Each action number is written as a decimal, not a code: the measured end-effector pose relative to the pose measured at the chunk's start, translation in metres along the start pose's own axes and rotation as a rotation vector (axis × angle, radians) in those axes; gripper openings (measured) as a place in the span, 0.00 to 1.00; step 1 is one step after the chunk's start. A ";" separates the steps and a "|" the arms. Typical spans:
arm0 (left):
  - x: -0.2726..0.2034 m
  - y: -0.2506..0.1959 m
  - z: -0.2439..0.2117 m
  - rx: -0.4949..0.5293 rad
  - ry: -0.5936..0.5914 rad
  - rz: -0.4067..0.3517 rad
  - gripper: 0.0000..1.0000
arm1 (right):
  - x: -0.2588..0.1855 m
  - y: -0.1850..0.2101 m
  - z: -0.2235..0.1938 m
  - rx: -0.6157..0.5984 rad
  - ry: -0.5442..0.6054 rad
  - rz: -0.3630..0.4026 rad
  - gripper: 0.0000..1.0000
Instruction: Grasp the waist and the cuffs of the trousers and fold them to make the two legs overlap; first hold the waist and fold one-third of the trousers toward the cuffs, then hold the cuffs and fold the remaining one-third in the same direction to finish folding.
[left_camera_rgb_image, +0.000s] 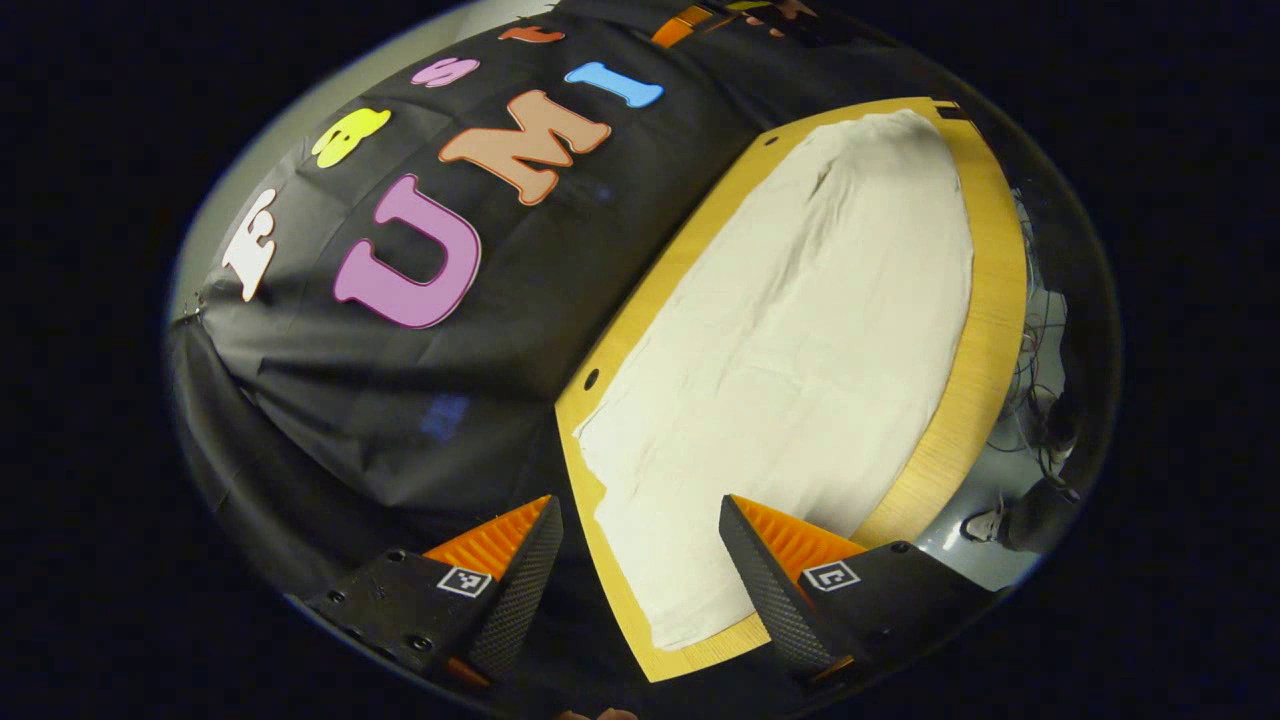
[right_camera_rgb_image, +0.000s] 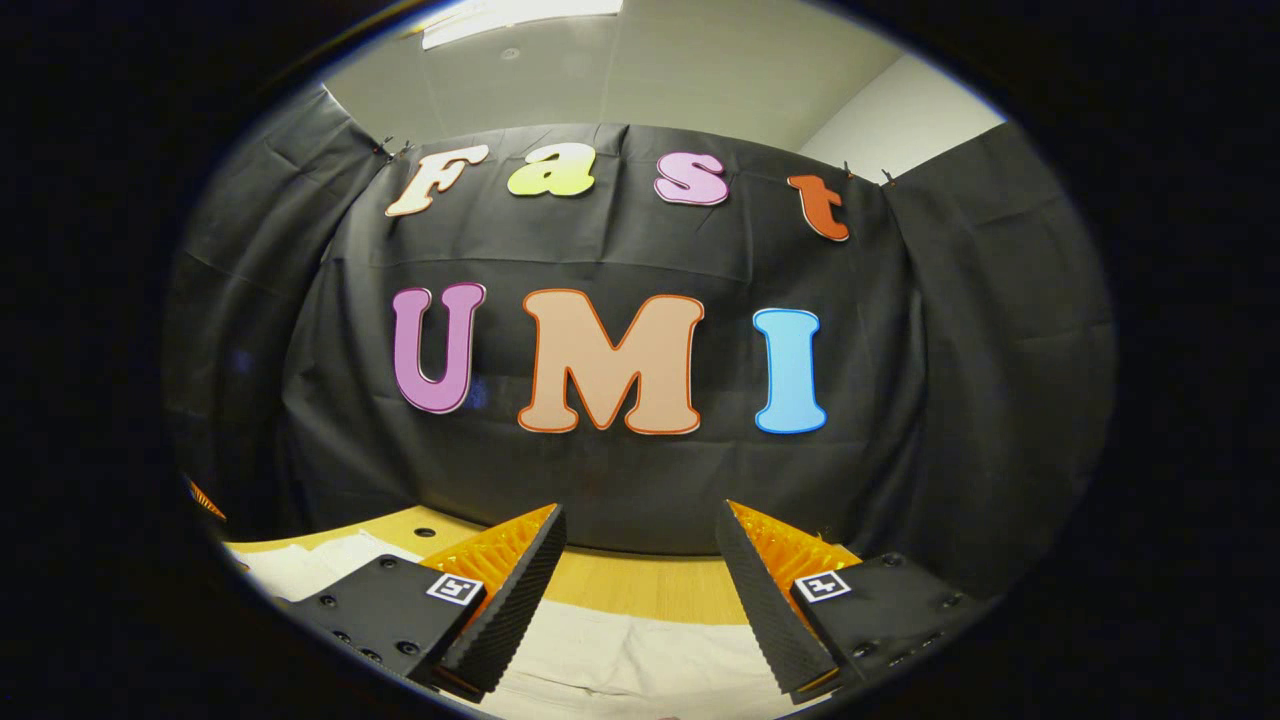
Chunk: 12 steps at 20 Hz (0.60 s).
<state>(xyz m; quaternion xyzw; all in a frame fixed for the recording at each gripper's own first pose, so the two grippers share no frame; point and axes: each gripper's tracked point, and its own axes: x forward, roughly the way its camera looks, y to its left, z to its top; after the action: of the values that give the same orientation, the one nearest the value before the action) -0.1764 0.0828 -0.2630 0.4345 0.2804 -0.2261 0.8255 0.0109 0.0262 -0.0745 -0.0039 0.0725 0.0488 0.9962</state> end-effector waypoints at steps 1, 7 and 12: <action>0.003 -0.004 -0.005 0.018 0.017 -0.021 0.97 | -0.002 -0.003 -0.006 -0.004 0.013 -0.004 0.97; -0.002 -0.053 -0.065 0.314 0.129 -0.303 0.97 | -0.011 -0.021 -0.030 -0.005 0.066 -0.038 0.97; 0.009 -0.076 -0.075 0.370 0.156 -0.408 0.96 | -0.020 -0.036 -0.035 -0.043 0.078 -0.065 0.97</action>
<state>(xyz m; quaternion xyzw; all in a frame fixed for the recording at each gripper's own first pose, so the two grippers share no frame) -0.2369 0.1051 -0.3484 0.5286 0.3787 -0.4007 0.6454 -0.0107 -0.0121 -0.1066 -0.0293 0.1100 0.0179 0.9933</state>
